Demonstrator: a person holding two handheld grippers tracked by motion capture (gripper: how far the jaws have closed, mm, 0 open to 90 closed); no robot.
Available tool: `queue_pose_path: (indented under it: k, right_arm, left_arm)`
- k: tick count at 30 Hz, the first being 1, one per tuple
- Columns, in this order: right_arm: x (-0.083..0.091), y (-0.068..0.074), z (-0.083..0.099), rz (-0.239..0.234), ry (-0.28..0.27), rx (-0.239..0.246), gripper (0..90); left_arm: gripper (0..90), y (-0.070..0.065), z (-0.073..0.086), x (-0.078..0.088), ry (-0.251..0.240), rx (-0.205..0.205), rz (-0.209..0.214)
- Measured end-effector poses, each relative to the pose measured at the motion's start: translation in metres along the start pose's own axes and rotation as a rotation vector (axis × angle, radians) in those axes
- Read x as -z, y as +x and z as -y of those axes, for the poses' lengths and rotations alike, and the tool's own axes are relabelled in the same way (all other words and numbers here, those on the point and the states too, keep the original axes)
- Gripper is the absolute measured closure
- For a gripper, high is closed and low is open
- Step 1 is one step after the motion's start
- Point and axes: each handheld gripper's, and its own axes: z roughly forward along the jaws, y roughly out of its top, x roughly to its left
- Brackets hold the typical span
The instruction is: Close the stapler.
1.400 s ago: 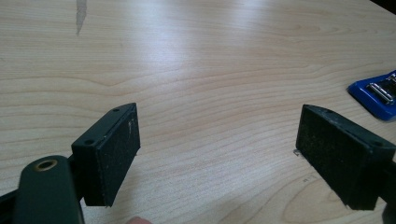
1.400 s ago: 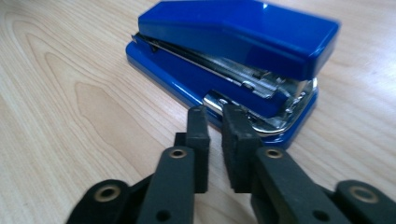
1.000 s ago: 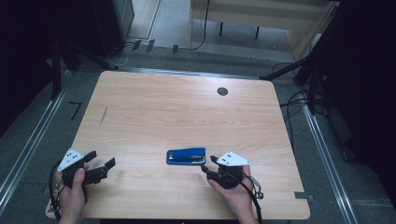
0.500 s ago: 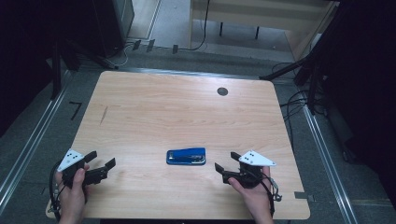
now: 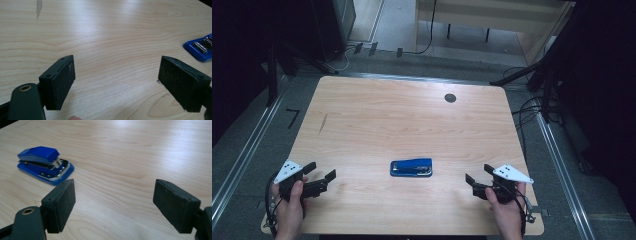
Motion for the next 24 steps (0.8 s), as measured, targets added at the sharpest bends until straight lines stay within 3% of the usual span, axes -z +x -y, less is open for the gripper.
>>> queue_pose_path:
  k: [24]
  right_arm:
    - [0.041,-0.066,0.032,0.131,-0.006,-0.037,16.4]
  left_arm:
    - [13.9,-0.002,0.0,-0.001,0.011,-0.009,-0.009]
